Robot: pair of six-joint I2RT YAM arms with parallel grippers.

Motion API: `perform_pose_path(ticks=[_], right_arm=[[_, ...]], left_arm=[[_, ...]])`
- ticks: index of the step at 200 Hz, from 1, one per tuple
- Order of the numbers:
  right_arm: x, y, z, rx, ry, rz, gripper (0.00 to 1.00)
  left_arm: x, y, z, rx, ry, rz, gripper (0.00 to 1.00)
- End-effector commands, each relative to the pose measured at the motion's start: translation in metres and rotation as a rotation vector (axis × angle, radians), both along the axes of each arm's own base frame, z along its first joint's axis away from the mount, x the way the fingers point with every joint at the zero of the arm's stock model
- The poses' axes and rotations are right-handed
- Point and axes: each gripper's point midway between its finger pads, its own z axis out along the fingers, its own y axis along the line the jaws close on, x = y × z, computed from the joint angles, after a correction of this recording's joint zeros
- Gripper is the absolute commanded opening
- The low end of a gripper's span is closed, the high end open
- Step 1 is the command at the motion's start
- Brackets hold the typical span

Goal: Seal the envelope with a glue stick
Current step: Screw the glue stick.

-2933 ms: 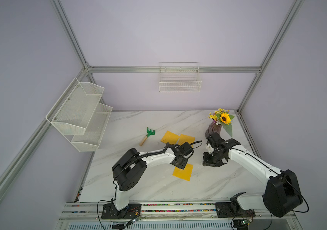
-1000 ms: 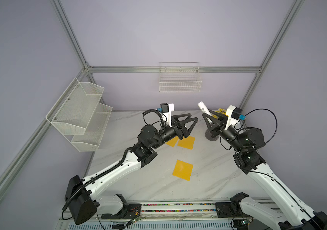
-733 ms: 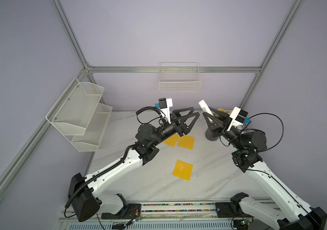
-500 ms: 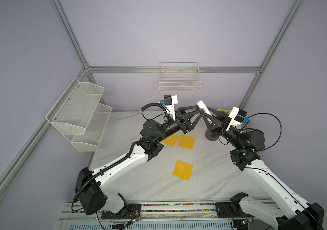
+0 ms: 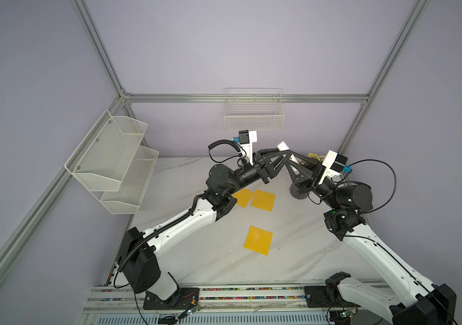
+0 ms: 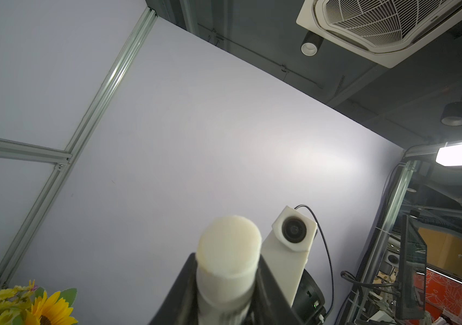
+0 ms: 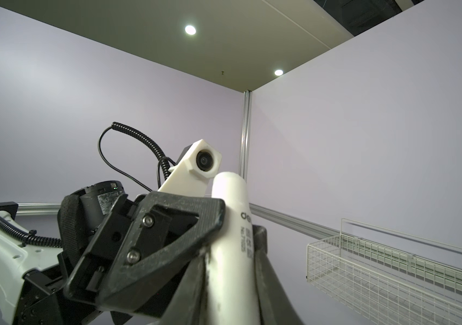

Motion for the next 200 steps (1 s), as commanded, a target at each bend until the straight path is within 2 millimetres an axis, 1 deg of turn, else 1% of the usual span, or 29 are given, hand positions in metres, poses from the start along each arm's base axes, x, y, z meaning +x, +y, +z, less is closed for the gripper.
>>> perform_pose_path(ticks=[1,38,55,66,83,102,112,124,147,185,200], right_arm=[[-0.012,0.000,0.006,-0.002,-0.028,0.014,0.00],[-0.012,-0.005,0.004,0.013,0.028,-0.001,0.00],[-0.015,-0.008,0.003,0.043,0.095,0.028,0.20],[-0.021,-0.010,0.005,0.073,0.148,0.065,0.29],[-0.026,-0.014,0.007,0.165,0.265,0.154,0.37],[-0.024,-0.017,0.008,0.277,0.439,0.246,0.43],[-0.022,-0.017,0.006,0.323,0.521,0.291,0.43],[-0.025,-0.016,0.008,0.363,0.558,0.358,0.43],[-0.033,-0.019,0.011,0.427,0.557,0.455,0.44],[-0.040,-0.017,0.010,0.435,0.570,0.521,0.45],[-0.039,-0.018,0.008,0.452,0.583,0.532,0.41]], left_arm=[[-0.011,-0.001,0.016,-0.037,-0.038,-0.049,0.21],[-0.015,-0.001,0.017,-0.054,-0.048,-0.079,0.06],[-0.018,0.002,0.019,-0.054,-0.064,-0.076,0.03],[-0.019,0.005,0.020,-0.059,-0.074,-0.072,0.02],[-0.022,0.010,0.024,-0.070,-0.084,-0.068,0.00],[-0.026,0.016,0.029,-0.089,-0.092,-0.064,0.00],[-0.029,0.018,0.032,-0.099,-0.099,-0.070,0.00],[-0.031,0.019,0.035,-0.106,-0.100,-0.079,0.00],[-0.034,0.022,0.040,-0.133,-0.106,-0.094,0.00],[-0.036,0.026,0.047,-0.146,-0.109,-0.090,0.00],[-0.036,0.027,0.049,-0.143,-0.112,-0.087,0.00]])
